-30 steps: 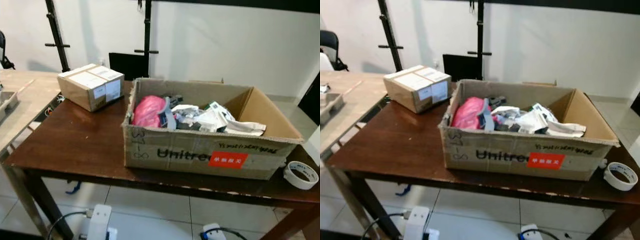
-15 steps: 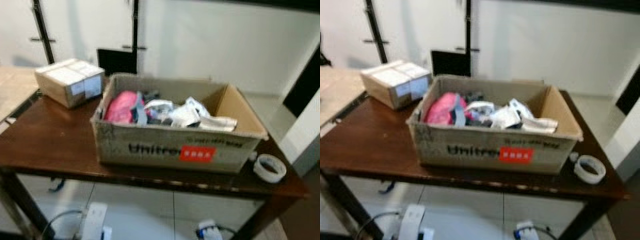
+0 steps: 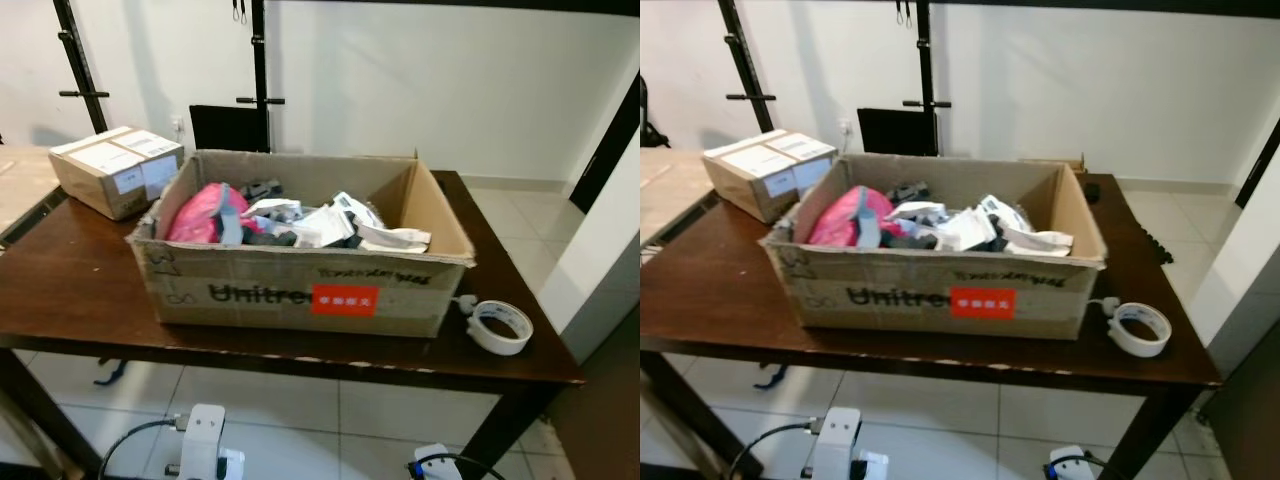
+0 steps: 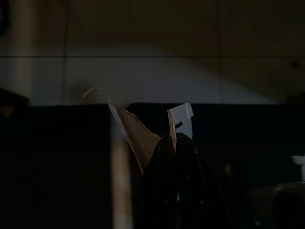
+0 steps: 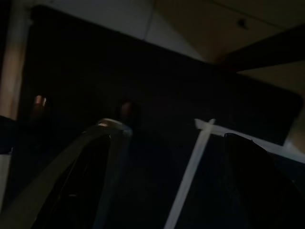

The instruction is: Picking trash to rubbish bin

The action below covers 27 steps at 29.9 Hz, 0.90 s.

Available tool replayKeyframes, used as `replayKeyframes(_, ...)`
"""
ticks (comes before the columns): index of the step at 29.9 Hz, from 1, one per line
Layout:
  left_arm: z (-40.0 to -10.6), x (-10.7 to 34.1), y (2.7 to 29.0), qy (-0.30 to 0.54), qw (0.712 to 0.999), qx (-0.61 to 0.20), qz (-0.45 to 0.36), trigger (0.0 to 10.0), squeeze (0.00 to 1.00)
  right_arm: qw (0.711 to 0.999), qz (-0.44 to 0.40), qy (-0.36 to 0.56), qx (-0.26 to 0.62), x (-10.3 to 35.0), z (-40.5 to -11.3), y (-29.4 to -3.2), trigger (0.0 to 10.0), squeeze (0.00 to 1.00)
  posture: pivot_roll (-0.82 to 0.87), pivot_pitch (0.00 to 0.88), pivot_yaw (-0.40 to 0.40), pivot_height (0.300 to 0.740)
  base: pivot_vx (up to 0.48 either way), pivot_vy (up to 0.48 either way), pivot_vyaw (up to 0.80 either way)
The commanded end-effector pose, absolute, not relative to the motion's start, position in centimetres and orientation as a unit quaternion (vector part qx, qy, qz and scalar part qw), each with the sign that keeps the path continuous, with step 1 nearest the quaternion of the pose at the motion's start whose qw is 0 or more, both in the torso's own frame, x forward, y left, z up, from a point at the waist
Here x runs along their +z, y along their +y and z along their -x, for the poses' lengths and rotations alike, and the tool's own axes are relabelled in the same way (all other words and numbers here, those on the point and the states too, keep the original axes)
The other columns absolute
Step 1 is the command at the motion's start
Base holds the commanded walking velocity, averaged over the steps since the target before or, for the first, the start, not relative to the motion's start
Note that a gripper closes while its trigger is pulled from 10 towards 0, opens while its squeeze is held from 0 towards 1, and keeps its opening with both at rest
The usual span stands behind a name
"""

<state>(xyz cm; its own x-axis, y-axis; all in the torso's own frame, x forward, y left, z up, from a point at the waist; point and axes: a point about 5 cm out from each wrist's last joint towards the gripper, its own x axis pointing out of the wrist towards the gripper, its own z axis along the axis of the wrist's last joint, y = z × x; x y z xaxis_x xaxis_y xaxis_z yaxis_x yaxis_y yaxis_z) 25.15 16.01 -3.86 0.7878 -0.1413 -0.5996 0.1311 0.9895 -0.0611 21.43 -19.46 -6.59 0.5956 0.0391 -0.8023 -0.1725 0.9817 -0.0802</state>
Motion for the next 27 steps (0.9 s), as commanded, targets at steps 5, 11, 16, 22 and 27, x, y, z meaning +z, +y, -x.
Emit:
replayKeyframes(5,-24.8,-4.1,16.7,0.322,0.944,-0.074,-0.025,10.0,0.00,0.887,0.071,0.452,0.065,-6.9,-21.0,-18.9,10.0,0.00,0.00,0.070,-0.021,0.740,0.000,0.000,0.00)
replayKeyframes(11,-25.4,-3.5,15.6,0.299,0.941,-0.136,-0.080,10.0,0.00,0.888,0.073,0.450,0.064,-6.8,-21.1,-19.1,10.0,0.00,0.00,0.062,-0.019,0.740,0.000,0.000,0.00)
replayKeyframes(16,-26.6,-2.4,14.6,0.269,0.943,-0.174,-0.085,10.0,0.00,0.890,0.075,0.445,0.058,-6.6,-21.3,-19.7,10.0,0.00,0.00,0.057,-0.016,0.740,0.000,0.000,0.00)
replayKeyframes(22,-28.0,-0.2,12.7,0.204,0.936,-0.267,-0.108,10.0,0.00,0.908,0.071,0.407,0.072,-5.4,-22.8,-20.5,10.0,0.00,0.00,0.055,-0.017,0.740,0.000,0.000,0.00)
replayKeyframes(27,-27.8,2.6,9.0,0.165,0.856,-0.485,-0.070,10.0,0.00,0.895,0.110,0.366,0.228,-3.4,-24.6,-20.2,10.0,0.00,0.00,0.055,-0.016,0.740,0.000,0.000,0.00)
